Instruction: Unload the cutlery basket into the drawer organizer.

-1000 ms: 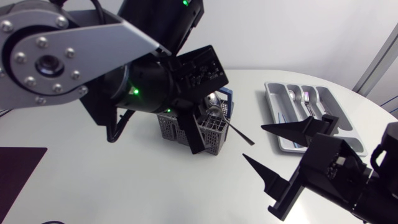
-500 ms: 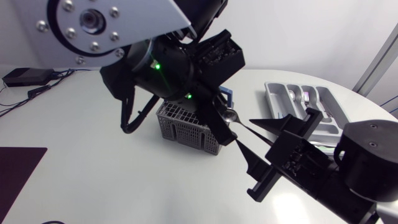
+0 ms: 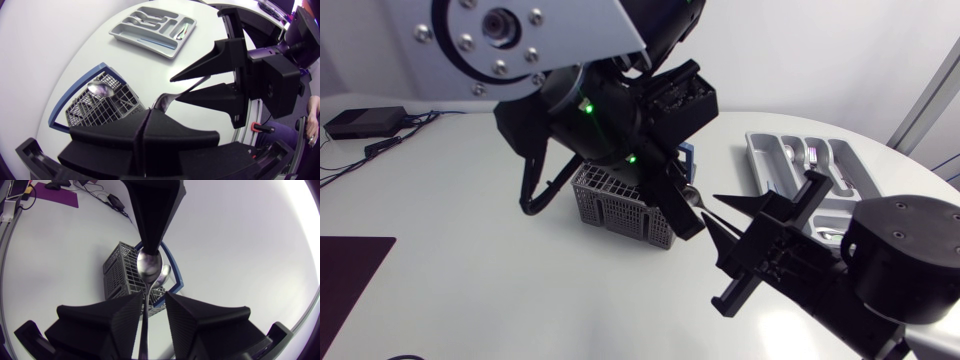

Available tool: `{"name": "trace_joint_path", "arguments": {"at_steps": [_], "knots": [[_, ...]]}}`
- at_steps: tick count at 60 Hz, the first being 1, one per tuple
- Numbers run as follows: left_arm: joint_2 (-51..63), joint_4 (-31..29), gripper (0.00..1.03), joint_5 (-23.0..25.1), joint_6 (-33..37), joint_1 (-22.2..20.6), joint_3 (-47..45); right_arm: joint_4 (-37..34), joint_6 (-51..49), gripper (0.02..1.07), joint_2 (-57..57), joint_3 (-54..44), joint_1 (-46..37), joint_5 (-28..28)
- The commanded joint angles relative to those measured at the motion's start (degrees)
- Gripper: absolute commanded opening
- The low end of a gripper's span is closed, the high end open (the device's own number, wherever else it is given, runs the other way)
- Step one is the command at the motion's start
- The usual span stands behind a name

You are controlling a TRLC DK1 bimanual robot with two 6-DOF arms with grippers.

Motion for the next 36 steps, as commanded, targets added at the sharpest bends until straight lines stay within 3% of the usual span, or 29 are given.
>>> {"name": "trace_joint_path", "arguments": {"at_steps": [1, 26, 36], "knots": [[1.5, -0.7, 0.05, 0.4, -1.6, -0.2, 2.5, 0.9, -1.8, 0.29, 0.6, -1.5, 0.7, 0.9], [2.2, -1.5, 0.05, 0.5, -3.0, 0.3, 3.7, 1.0, -1.9, 0.08, 1.2, -2.4, 0.7, 1.6], [2.4, -1.5, 0.05, 1.9, -4.4, 0.9, 4.6, 0.4, -1.9, 0.08, 0.6, -2.8, 0.7, 1.6]]}}
